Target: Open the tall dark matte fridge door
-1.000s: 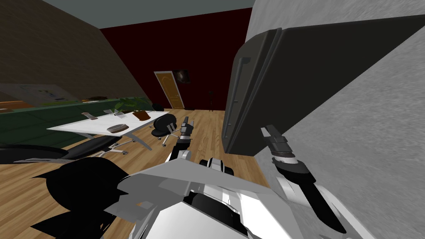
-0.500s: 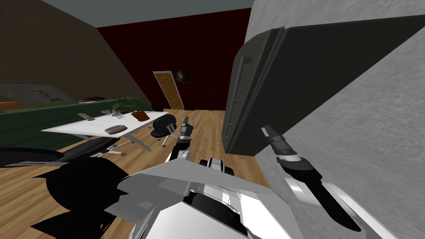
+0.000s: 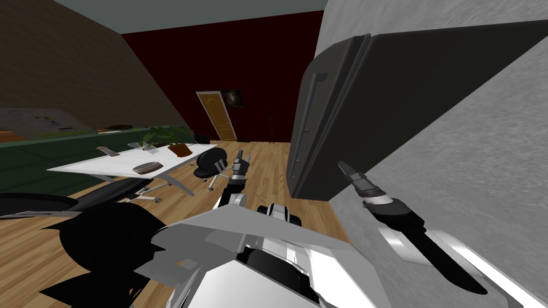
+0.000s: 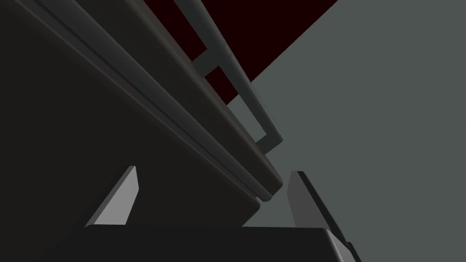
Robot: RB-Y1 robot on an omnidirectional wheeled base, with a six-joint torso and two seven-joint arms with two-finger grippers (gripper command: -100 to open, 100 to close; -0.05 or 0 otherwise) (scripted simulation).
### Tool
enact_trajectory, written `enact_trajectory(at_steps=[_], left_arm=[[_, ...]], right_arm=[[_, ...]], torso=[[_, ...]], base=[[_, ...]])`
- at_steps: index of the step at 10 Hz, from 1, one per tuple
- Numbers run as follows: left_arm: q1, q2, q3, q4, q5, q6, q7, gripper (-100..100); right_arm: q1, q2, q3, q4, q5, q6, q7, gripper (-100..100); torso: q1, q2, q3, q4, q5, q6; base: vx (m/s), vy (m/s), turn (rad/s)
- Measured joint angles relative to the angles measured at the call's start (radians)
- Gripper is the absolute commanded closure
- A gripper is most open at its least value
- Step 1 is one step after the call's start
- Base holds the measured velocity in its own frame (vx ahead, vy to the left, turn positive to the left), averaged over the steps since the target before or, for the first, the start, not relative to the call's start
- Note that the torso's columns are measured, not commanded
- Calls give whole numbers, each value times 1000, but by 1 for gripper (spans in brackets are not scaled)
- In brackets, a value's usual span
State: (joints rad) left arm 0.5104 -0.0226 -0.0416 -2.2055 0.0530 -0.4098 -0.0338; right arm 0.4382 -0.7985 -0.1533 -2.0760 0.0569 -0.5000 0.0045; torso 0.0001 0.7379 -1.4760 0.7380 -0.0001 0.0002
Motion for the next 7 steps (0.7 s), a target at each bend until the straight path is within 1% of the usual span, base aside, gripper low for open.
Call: enact_trajectory(at_steps=[2,3,5,6,7], left_arm=[[0,0,0,0,0,0,0,0],[0,0,0,0,0,0,0,0],[0,0,0,0,0,0,0,0],[0,0,0,0,0,0,0,0],[0,0,0,0,0,0,0,0]], right_arm=[[-7,-62,-5,12,1,8,9,-100],[-7,-80,-5,13,2,9,11,-100],[-13,-142,-20,35,2,21,26,-100],[-13,-171,-20,38,2,22,29,-100],[-21,-200,-26,62,3,24,40,-100]], torso=[[-1,0,0,0,0,0],[-2,0,0,0,0,0],[1,0,0,0,0,0],[0,0,0,0,0,0],[0,0,0,0,0,0]], base=[[1,9,2],[12,25,-31],[7,27,-10],[0,32,-26],[7,38,-18]])
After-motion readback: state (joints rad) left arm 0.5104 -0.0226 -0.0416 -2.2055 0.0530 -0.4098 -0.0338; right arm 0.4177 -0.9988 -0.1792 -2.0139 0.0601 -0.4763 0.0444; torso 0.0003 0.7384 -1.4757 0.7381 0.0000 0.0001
